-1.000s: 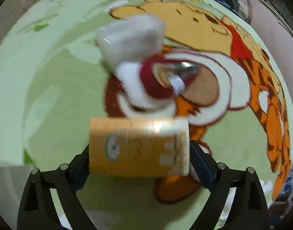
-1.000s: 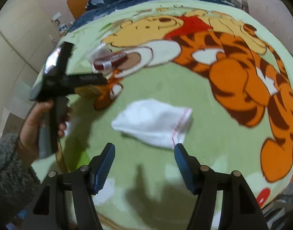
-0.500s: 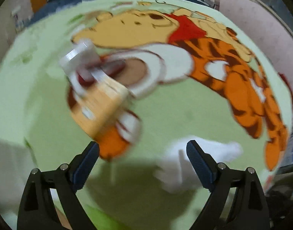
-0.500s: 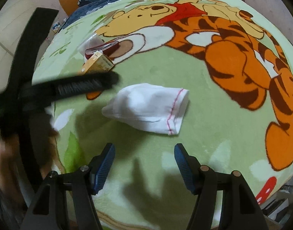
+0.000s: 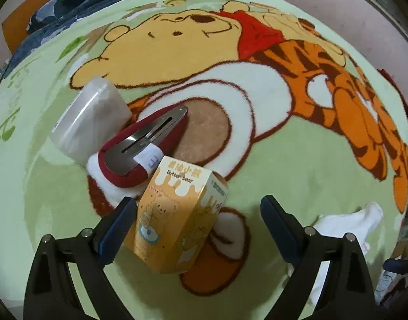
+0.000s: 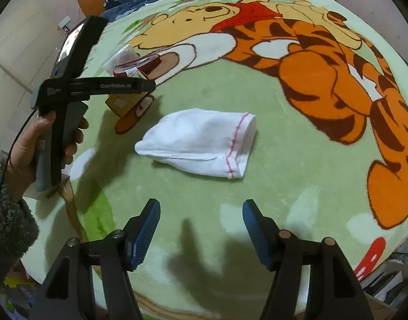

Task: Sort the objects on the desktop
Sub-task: 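Grasp the white socks with the right tool while the left tool lifts the orange box, then carry the orange box and white socks with both tools over the paper box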

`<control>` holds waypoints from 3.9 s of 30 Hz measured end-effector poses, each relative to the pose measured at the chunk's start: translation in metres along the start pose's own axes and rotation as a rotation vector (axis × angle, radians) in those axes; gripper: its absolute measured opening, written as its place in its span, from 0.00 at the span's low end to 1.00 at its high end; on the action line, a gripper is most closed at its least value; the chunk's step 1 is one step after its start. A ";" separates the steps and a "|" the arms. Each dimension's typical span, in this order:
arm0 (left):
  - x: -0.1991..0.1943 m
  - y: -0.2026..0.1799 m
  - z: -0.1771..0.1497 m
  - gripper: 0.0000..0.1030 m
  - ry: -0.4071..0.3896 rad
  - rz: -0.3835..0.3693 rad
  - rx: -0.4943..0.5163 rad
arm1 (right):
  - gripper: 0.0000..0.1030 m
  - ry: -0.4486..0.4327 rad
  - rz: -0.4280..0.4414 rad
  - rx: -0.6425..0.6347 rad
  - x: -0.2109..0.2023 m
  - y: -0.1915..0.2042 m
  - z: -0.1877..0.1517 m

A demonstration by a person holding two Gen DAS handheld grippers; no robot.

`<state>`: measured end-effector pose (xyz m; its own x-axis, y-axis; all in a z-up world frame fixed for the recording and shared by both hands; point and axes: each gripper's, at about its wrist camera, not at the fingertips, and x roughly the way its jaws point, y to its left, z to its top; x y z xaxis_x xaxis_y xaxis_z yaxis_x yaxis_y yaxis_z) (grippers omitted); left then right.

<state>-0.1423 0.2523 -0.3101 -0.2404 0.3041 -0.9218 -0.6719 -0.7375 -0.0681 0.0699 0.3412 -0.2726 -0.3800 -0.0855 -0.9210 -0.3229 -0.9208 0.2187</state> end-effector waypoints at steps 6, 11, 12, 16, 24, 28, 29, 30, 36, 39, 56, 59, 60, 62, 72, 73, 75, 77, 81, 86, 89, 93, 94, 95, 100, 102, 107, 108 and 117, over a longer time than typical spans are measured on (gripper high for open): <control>0.011 0.005 0.007 0.91 0.051 0.093 0.064 | 0.64 -0.002 0.000 0.000 -0.001 -0.001 0.000; 0.022 0.015 0.002 0.91 0.120 -0.048 0.026 | 0.64 -0.004 -0.002 -0.003 -0.001 -0.001 -0.001; 0.024 0.009 -0.002 0.91 0.122 -0.048 0.037 | 0.64 -0.001 -0.004 0.001 0.000 -0.002 -0.001; 0.020 -0.009 -0.012 0.59 0.098 -0.030 0.032 | 0.64 -0.027 -0.021 -0.005 -0.003 -0.003 0.004; 0.020 -0.007 -0.016 0.52 0.096 -0.023 -0.110 | 0.64 -0.096 -0.061 -0.075 -0.006 0.007 0.029; 0.019 0.000 -0.021 0.48 0.089 -0.009 -0.169 | 0.64 -0.111 -0.055 -0.133 0.000 0.017 0.045; 0.018 0.001 -0.022 0.48 0.086 0.001 -0.182 | 0.64 -0.105 -0.050 -0.158 0.004 0.022 0.048; 0.015 0.004 -0.026 0.48 0.083 0.015 -0.211 | 0.64 -0.098 -0.044 -0.185 0.008 0.026 0.051; -0.008 0.021 -0.059 0.48 0.077 0.068 -0.373 | 0.64 -0.047 -0.058 -0.351 0.042 0.049 0.056; -0.015 0.027 -0.079 0.48 0.080 0.088 -0.431 | 0.64 0.039 -0.101 -0.394 0.073 0.049 0.059; -0.040 0.022 -0.109 0.49 0.096 0.092 -0.501 | 0.16 0.040 0.035 -0.280 0.052 0.041 0.054; -0.060 0.018 -0.109 0.49 0.082 0.090 -0.513 | 0.16 0.003 0.041 -0.265 0.027 0.046 0.052; -0.068 0.018 -0.109 0.49 0.074 0.086 -0.517 | 0.16 -0.009 0.041 -0.262 0.018 0.048 0.052; -0.090 0.014 -0.105 0.49 0.055 0.086 -0.509 | 0.16 -0.030 0.043 -0.257 0.001 0.054 0.052; -0.217 0.031 -0.095 0.49 -0.041 0.192 -0.514 | 0.16 -0.159 0.078 -0.263 -0.088 0.102 0.068; -0.234 0.035 -0.098 0.49 -0.053 0.217 -0.516 | 0.16 -0.167 0.090 -0.266 -0.096 0.109 0.069; -0.258 0.043 -0.104 0.49 -0.069 0.251 -0.528 | 0.16 -0.184 0.119 -0.280 -0.112 0.128 0.072; -0.286 0.059 -0.115 0.49 -0.083 0.276 -0.567 | 0.16 -0.202 0.147 -0.305 -0.125 0.149 0.074; -0.325 0.090 -0.136 0.49 -0.110 0.332 -0.627 | 0.16 -0.230 0.208 -0.380 -0.143 0.200 0.079; -0.355 0.131 -0.158 0.49 -0.132 0.407 -0.712 | 0.16 -0.237 0.260 -0.475 -0.150 0.262 0.075; -0.365 0.148 -0.170 0.49 -0.141 0.429 -0.747 | 0.16 -0.227 0.286 -0.516 -0.148 0.292 0.069; -0.372 0.164 -0.182 0.49 -0.151 0.457 -0.774 | 0.16 -0.214 0.295 -0.550 -0.144 0.315 0.062; -0.373 0.166 -0.184 0.49 -0.151 0.461 -0.779 | 0.16 -0.209 0.297 -0.556 -0.142 0.319 0.060; -0.374 0.168 -0.186 0.49 -0.151 0.462 -0.783 | 0.16 -0.207 0.298 -0.560 -0.141 0.322 0.059; -0.376 0.175 -0.189 0.49 -0.151 0.480 -0.786 | 0.16 -0.201 0.299 -0.568 -0.139 0.332 0.055; -0.376 0.174 -0.189 0.49 -0.151 0.486 -0.785 | 0.16 -0.199 0.294 -0.570 -0.138 0.334 0.055; -0.375 0.176 -0.185 0.49 -0.153 0.504 -0.773 | 0.16 -0.196 0.277 -0.567 -0.132 0.339 0.059; -0.374 0.176 -0.185 0.49 -0.153 0.509 -0.770 | 0.16 -0.195 0.274 -0.566 -0.131 0.341 0.059; -0.368 0.184 -0.181 0.49 -0.143 0.522 -0.770 | 0.16 -0.170 0.263 -0.548 -0.119 0.351 0.064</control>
<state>-0.0502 -0.1046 -0.0526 -0.4989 -0.1441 -0.8546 0.1809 -0.9817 0.0600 -0.0539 0.0521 -0.0660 -0.5335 -0.3150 -0.7850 0.2740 -0.9424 0.1919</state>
